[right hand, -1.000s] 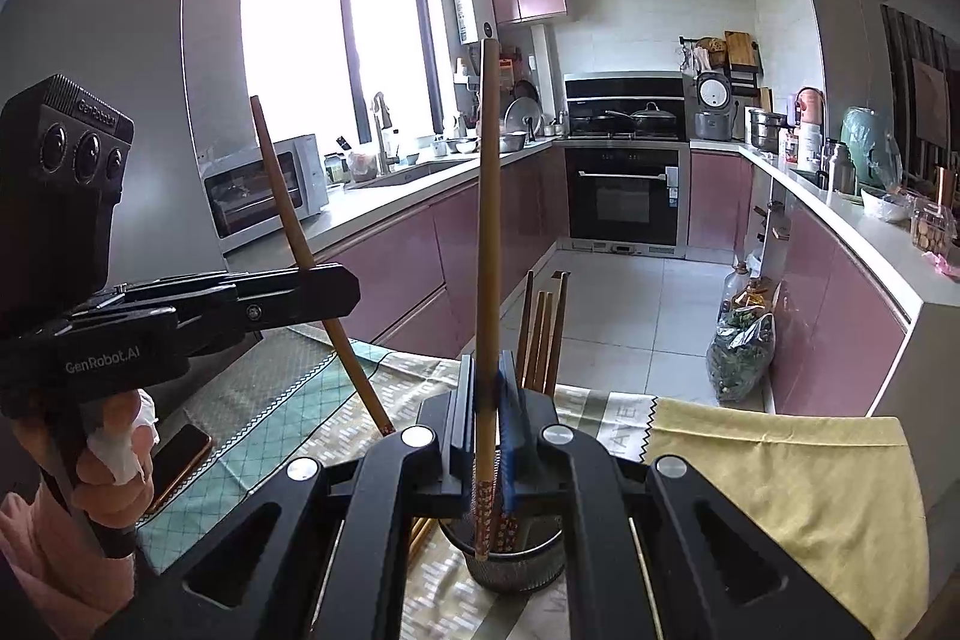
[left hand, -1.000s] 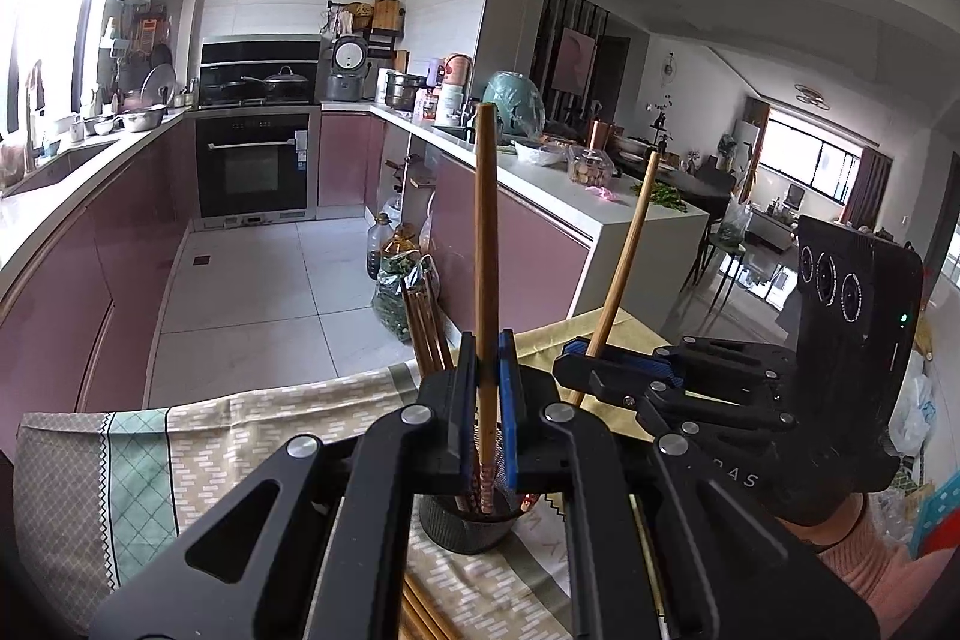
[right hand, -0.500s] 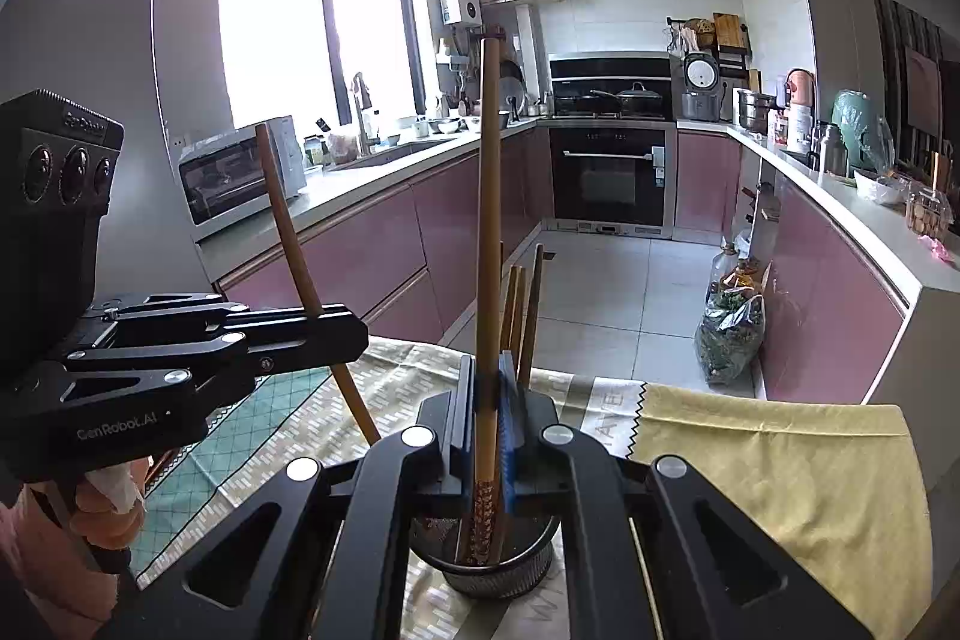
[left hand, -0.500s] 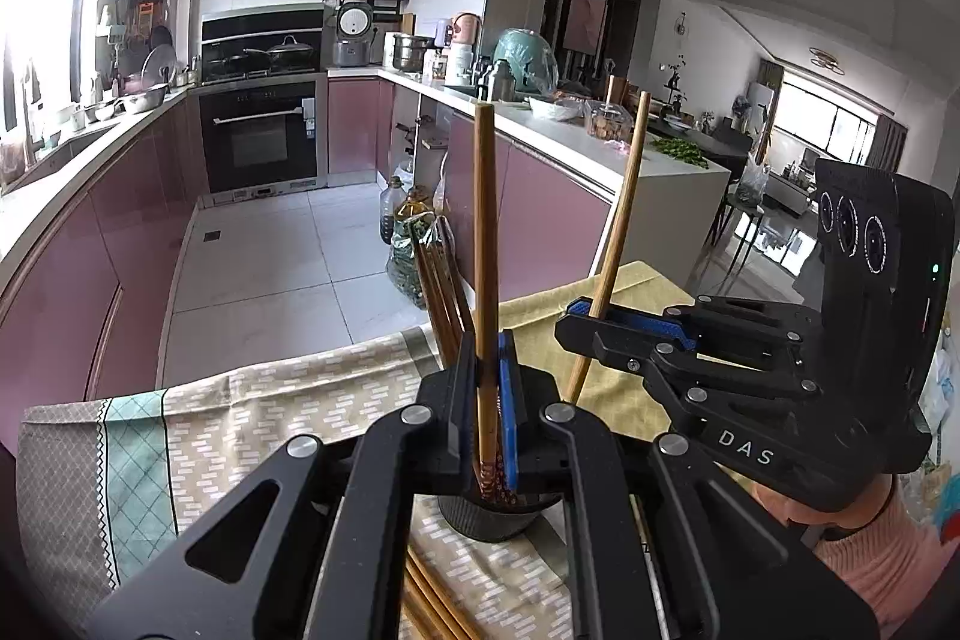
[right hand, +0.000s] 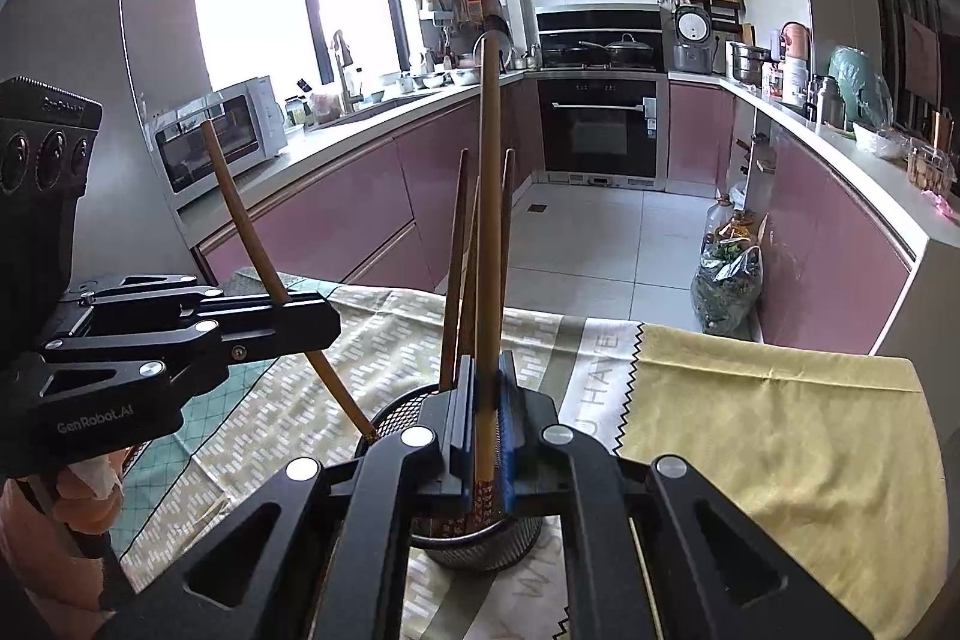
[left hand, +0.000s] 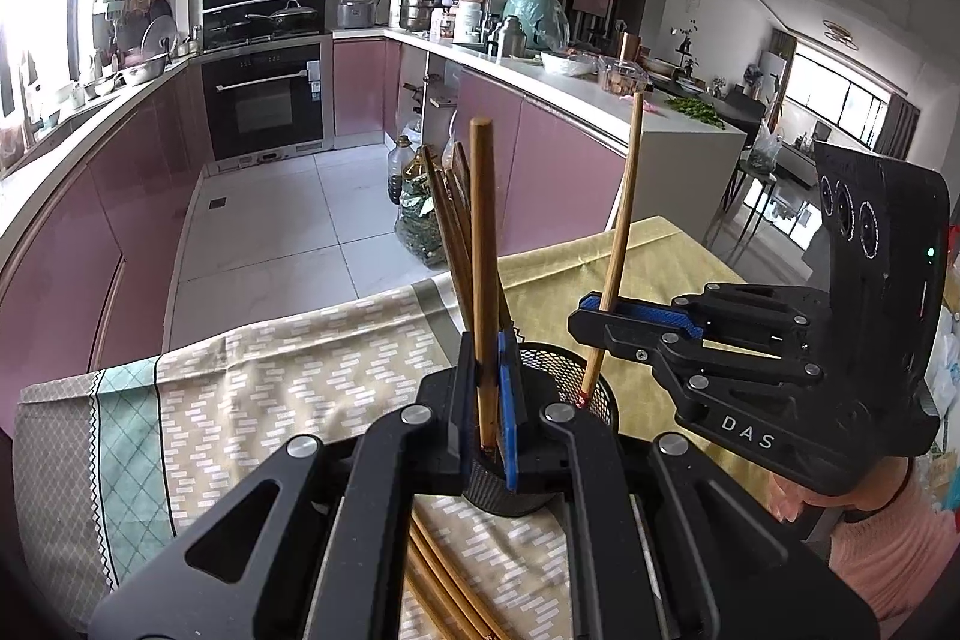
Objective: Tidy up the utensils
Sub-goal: 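Lower the right tool's chopstick into the mesh cup while the left tool inserts its own, then open both tools and move them back down to the remaining chopsticks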
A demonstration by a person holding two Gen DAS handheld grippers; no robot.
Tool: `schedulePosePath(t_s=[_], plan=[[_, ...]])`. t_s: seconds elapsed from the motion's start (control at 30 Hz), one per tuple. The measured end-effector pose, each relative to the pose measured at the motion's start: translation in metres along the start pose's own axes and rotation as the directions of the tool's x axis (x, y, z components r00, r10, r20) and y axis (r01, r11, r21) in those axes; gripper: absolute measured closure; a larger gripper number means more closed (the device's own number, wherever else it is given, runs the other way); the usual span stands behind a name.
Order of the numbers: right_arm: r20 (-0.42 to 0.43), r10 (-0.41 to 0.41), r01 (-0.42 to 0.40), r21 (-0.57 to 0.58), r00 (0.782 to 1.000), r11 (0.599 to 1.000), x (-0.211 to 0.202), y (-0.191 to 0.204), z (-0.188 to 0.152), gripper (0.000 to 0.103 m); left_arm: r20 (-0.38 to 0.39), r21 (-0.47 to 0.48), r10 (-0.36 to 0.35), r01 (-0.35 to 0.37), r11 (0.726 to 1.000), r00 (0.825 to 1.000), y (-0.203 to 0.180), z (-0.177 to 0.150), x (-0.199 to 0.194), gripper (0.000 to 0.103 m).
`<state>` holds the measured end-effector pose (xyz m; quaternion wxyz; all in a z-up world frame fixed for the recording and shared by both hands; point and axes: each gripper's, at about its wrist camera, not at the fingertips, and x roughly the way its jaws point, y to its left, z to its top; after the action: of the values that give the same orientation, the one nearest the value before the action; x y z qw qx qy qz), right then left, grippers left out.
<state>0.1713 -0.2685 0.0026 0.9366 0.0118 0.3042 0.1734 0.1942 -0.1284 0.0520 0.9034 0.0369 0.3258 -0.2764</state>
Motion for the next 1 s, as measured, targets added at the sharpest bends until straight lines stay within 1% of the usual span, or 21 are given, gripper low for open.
schedulePosePath(t_s=[0.17, 0.23, 0.33, 0.57, 0.6, 0.63, 0.67, 0.73, 0.83, 0.87, 0.93, 1.0], plan=[[-0.045, -0.004, 0.004, -0.002, 0.999, 1.000, 0.011, -0.001, -0.004, 0.097, -0.049, 0.013, -0.025, 0.026, 1.000, 0.999, 0.002, -0.004, 0.013, 0.096], [-0.065, -0.005, 0.005, 0.003, 0.998, 1.000, 0.017, -0.003, -0.006, 0.097, -0.065, 0.015, -0.025, 0.026, 1.000, 0.998, 0.004, -0.005, 0.020, 0.095], [-0.080, -0.009, 0.010, 0.014, 0.997, 1.000, 0.024, -0.006, -0.006, 0.097, -0.091, -0.002, -0.039, 0.039, 0.999, 0.995, 0.009, -0.007, 0.031, 0.095], [-0.084, -0.014, 0.018, 0.055, 0.996, 0.998, 0.032, -0.016, -0.006, 0.094, -0.125, -0.041, -0.038, 0.033, 0.999, 0.991, 0.016, -0.007, 0.054, 0.095], [-0.079, -0.010, 0.015, 0.059, 0.997, 0.998, 0.032, -0.017, -0.007, 0.093, -0.122, -0.043, -0.034, 0.029, 0.999, 0.992, 0.016, -0.007, 0.055, 0.095], [-0.076, -0.010, 0.015, 0.061, 0.997, 0.998, 0.031, -0.017, -0.008, 0.089, -0.120, -0.044, -0.031, 0.026, 0.999, 0.992, 0.017, -0.008, 0.056, 0.093], [-0.074, -0.008, 0.013, 0.061, 0.997, 0.998, 0.031, -0.018, -0.008, 0.087, -0.113, -0.043, -0.036, 0.032, 0.999, 0.993, 0.016, -0.010, 0.055, 0.086], [-0.067, -0.007, 0.011, 0.061, 0.998, 0.998, 0.029, -0.018, -0.009, 0.085, -0.102, -0.037, -0.031, 0.027, 0.999, 0.994, 0.016, -0.011, 0.055, 0.081], [-0.059, -0.001, 0.005, 0.061, 0.998, 0.998, 0.024, -0.017, -0.011, 0.084, -0.088, -0.047, -0.011, 0.007, 0.999, 0.996, 0.018, -0.015, 0.051, 0.081], [-0.054, 0.001, 0.002, 0.061, 0.999, 0.998, 0.022, -0.016, -0.012, 0.081, -0.076, -0.046, -0.005, 0.001, 0.999, 0.997, 0.018, -0.017, 0.047, 0.080], [-0.046, 0.010, -0.007, 0.060, 0.999, 0.998, 0.019, -0.017, -0.013, 0.078, -0.055, -0.049, 0.007, -0.010, 0.999, 0.998, 0.019, -0.023, 0.040, 0.077], [-0.038, 0.021, -0.019, 0.058, 0.999, 0.998, 0.013, -0.014, -0.014, 0.078, -0.039, -0.055, 0.017, -0.019, 0.998, 0.999, 0.020, -0.028, 0.031, 0.076]])
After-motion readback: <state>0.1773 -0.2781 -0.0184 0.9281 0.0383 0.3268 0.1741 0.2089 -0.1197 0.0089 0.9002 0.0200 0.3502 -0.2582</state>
